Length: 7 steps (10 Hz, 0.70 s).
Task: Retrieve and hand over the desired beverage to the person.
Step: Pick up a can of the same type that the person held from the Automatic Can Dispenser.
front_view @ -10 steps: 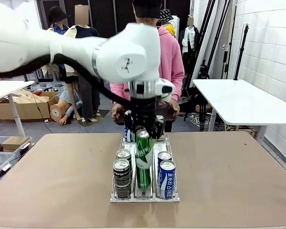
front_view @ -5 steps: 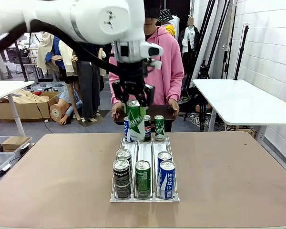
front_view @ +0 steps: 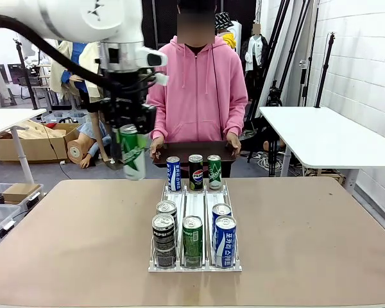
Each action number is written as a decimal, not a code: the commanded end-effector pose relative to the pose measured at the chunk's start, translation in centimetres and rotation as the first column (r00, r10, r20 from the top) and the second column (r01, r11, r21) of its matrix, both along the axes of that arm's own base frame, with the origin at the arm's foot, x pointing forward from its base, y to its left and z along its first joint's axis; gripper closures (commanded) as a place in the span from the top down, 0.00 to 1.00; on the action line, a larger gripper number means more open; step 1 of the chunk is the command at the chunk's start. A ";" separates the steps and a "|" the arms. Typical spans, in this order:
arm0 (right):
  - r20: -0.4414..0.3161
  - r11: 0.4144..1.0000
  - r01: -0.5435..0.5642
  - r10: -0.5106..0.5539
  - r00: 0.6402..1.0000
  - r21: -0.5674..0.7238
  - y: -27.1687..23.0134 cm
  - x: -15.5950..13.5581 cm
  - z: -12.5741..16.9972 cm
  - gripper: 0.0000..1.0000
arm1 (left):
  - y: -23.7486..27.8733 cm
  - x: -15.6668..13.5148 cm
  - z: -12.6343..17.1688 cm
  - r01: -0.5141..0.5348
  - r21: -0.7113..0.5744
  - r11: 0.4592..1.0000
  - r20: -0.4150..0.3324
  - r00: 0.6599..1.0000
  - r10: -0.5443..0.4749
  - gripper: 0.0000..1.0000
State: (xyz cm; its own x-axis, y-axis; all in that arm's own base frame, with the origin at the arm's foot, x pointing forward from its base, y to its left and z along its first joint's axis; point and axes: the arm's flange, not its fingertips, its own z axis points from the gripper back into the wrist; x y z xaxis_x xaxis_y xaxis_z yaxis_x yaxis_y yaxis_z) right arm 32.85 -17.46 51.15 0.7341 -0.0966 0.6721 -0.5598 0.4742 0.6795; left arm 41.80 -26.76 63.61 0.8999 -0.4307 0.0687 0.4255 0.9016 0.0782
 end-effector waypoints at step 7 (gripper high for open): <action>0.017 1.000 0.000 0.000 1.000 0.027 0.0 0.1 0.1 1.00 | 15.7 -2.9 -2.2 -0.128 -0.063 0.990 0.018 0.991 0.130 0.00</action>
State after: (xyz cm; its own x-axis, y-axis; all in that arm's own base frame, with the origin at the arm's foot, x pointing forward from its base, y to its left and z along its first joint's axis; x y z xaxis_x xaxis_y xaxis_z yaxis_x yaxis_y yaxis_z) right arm 32.86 -17.46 51.14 0.7344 -0.0964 0.6719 -0.5597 0.4740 0.6798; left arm 39.27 -11.77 61.80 0.9518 -0.2975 0.0744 0.2930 0.9538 0.0658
